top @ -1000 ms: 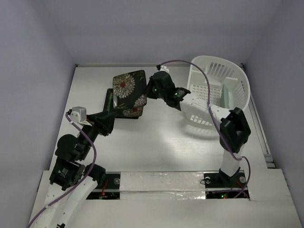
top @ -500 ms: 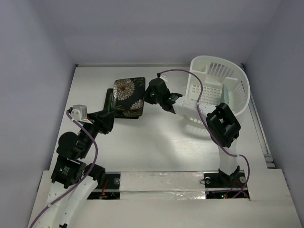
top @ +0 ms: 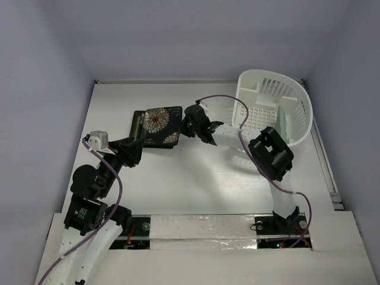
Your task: Unload the plates from the dish rack
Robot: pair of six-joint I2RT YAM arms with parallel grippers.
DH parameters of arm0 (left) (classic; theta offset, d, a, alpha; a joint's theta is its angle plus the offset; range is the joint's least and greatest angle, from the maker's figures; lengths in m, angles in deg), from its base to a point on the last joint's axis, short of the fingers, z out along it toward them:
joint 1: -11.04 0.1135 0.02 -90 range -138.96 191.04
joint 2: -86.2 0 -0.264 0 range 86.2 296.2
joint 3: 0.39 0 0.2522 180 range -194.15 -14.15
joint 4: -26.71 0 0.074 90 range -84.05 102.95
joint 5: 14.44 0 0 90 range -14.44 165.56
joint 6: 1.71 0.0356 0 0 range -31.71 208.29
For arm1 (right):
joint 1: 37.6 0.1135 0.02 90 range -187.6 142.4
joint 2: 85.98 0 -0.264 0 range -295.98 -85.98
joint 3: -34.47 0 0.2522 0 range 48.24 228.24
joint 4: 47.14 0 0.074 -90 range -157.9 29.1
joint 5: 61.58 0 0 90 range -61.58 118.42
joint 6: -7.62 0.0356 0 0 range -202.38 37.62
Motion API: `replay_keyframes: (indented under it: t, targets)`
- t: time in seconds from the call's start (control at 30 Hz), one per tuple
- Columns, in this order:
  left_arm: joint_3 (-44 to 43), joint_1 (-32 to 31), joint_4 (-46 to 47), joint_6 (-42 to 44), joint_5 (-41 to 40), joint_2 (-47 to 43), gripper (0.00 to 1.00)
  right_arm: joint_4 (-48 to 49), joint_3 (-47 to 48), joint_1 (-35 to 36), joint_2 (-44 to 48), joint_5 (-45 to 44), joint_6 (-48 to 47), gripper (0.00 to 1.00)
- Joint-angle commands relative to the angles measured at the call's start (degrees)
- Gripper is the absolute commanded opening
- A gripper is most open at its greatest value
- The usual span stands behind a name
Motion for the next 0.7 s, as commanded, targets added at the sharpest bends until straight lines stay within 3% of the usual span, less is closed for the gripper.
replay_keyframes:
  t: [0.0,0.13,0.2,0.27,0.4,0.47,0.67]
  targets:
    - [-1.03,0.21,3.24,0.16,0.89,0.68,0.41,10.46,2.5,0.13,1.28,1.62,3.06,0.0]
    - [-1.03,0.21,3.5,0.16,1.33,0.59,0.41,8.7,2.94,0.13,0.75,1.19,2.0,0.04]
    - [-1.03,0.21,3.5,0.07,1.41,0.59,0.41,7.56,3.29,0.13,0.66,1.18,1.3,0.11]
    - [-1.03,0.21,3.5,0.07,1.5,0.59,0.41,6.33,3.73,0.13,0.48,1.01,-0.01,0.29]
    - [-1.03,0.21,3.5,0.07,1.5,0.41,0.41,4.04,4.7,0.66,1.1,-0.75,-2.74,0.54]
    - [-0.94,0.21,3.59,0.07,1.59,0.41,0.41,3.43,4.79,0.66,1.36,-0.84,-3.71,0.59]
    - [-0.94,0.21,3.5,0.07,1.59,0.24,0.41,0.62,4.26,0.66,2.76,-4.61,-5.73,0.6]
